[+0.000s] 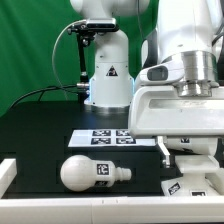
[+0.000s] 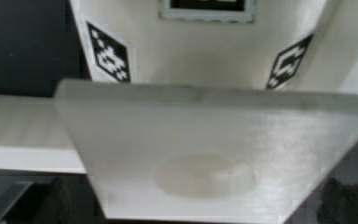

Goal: Assemble lamp

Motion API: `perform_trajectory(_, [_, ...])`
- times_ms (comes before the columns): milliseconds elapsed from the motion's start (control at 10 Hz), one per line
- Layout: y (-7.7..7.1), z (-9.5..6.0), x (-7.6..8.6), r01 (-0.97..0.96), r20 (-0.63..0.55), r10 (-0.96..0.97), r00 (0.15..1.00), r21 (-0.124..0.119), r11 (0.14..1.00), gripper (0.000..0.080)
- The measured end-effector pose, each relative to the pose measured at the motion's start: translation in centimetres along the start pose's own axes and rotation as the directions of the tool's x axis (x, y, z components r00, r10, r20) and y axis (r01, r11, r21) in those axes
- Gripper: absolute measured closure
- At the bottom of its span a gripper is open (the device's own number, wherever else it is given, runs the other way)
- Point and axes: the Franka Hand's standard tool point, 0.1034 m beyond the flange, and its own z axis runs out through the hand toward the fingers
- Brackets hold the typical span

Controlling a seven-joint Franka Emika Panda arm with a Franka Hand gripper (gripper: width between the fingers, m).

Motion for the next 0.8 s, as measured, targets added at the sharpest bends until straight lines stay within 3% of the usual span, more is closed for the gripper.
perform_trajectory(200, [1.1,-2.2,0.5,-0.028,0.135,0.027,0.99,0.003,1.0,0.01])
perform_trajectory(800, [1.2,-2.2,0.8,-0.067,0.149,0.066,0.987,-0.001,0.998,0.01])
